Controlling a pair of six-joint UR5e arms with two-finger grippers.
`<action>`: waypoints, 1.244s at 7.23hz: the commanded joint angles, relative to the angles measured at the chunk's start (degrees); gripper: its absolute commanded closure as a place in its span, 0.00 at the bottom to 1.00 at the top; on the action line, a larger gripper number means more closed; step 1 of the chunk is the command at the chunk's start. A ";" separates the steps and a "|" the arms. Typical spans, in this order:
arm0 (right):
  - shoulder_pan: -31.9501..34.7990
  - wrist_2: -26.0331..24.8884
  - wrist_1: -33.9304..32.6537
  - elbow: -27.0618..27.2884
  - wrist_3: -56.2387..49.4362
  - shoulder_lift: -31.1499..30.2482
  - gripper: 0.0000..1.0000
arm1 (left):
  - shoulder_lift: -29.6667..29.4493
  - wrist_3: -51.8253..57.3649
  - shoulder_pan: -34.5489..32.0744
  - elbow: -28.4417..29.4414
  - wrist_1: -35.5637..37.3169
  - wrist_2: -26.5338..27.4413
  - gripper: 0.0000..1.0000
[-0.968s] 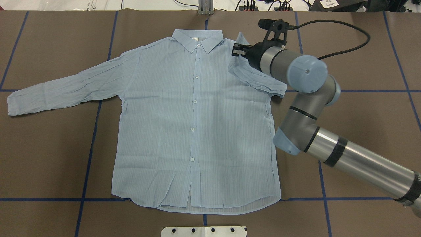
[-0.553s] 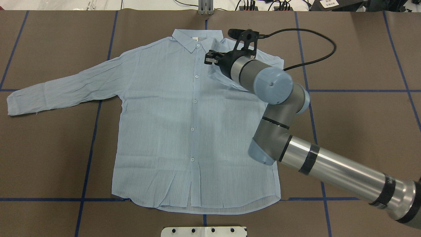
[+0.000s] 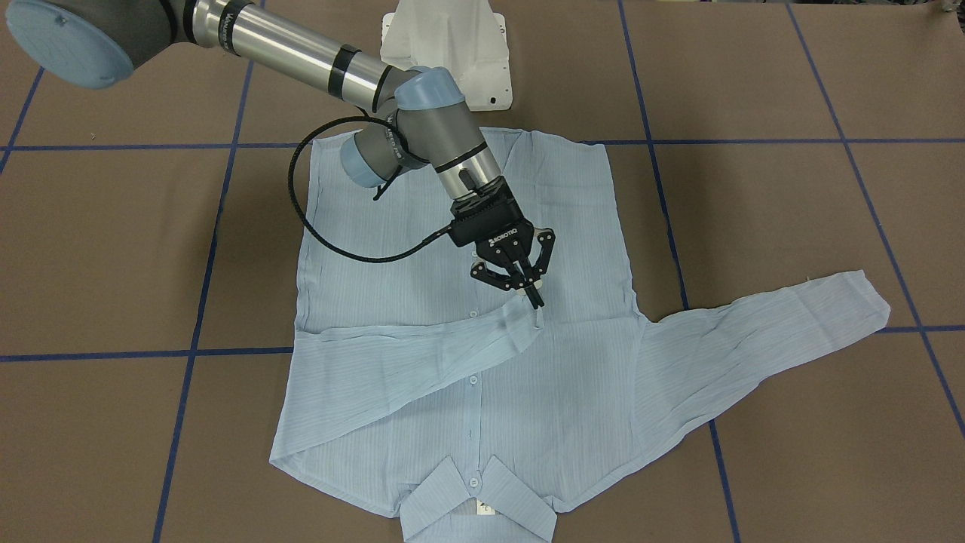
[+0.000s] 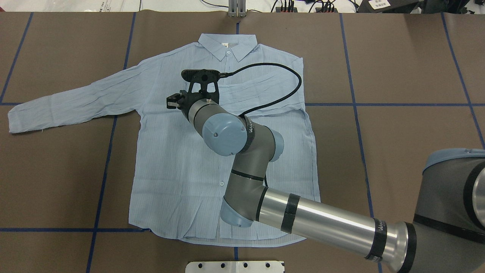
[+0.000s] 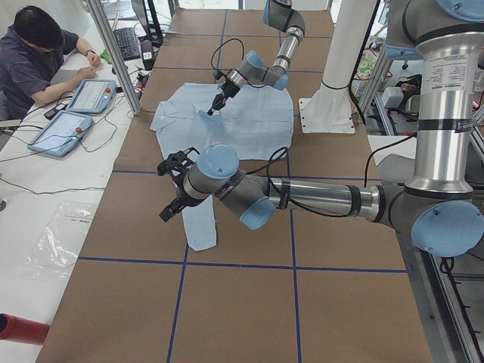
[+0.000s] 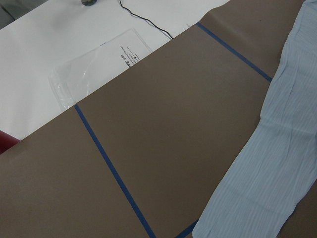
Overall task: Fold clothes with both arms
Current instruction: 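Carry the sleeve with the right gripper across the shirt front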
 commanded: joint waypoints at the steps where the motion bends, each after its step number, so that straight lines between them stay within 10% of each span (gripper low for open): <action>1: -1.34 -0.24 -0.74 -0.17 -0.09 0.66 1.00 | -0.05 0.01 0.00 0.27 0.00 0.09 0.00; 2: -1.96 -0.16 -0.74 -0.17 0.09 0.57 0.74 | -0.05 0.01 0.00 0.36 0.00 0.09 0.00; 3: -2.14 -0.16 -1.52 -0.08 0.35 0.66 0.01 | -0.05 -0.08 0.00 0.36 0.00 0.09 0.00; 6: 0.74 1.06 -29.10 4.11 3.77 6.27 0.00 | -0.05 -0.08 -0.09 0.89 0.00 0.00 0.00; 9: 19.34 24.84 -35.63 8.15 -2.50 -0.97 0.00 | -0.14 -0.17 1.05 3.15 -6.40 0.00 0.00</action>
